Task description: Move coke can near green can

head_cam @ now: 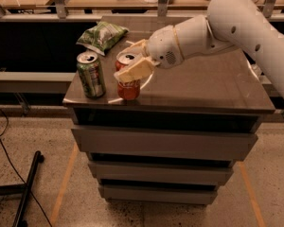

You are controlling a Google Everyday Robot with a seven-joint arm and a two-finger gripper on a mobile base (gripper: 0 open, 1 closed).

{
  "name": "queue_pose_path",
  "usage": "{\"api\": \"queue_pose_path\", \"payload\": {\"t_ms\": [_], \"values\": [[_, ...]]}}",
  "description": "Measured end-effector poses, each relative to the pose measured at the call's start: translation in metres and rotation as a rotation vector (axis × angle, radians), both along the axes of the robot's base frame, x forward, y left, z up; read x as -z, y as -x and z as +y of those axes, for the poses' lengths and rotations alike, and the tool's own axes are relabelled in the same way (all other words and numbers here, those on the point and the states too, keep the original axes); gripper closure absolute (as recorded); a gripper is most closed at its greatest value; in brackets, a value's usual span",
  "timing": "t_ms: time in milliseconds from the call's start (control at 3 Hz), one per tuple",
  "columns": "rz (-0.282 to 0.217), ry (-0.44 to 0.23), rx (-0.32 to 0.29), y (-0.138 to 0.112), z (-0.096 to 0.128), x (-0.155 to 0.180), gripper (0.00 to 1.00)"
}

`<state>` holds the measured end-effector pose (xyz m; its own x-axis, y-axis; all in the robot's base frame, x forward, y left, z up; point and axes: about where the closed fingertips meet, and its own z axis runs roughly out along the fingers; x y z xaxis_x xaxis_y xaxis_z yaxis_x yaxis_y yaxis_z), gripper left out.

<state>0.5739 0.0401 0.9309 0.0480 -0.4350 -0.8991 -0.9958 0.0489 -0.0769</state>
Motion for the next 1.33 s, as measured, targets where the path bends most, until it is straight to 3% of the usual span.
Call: {"api": "queue_pose_path", "payload": {"t_ms": [1333], "values": [[0.017,0.018,-0.021,-0.009,0.022,0.012,0.11]]}}
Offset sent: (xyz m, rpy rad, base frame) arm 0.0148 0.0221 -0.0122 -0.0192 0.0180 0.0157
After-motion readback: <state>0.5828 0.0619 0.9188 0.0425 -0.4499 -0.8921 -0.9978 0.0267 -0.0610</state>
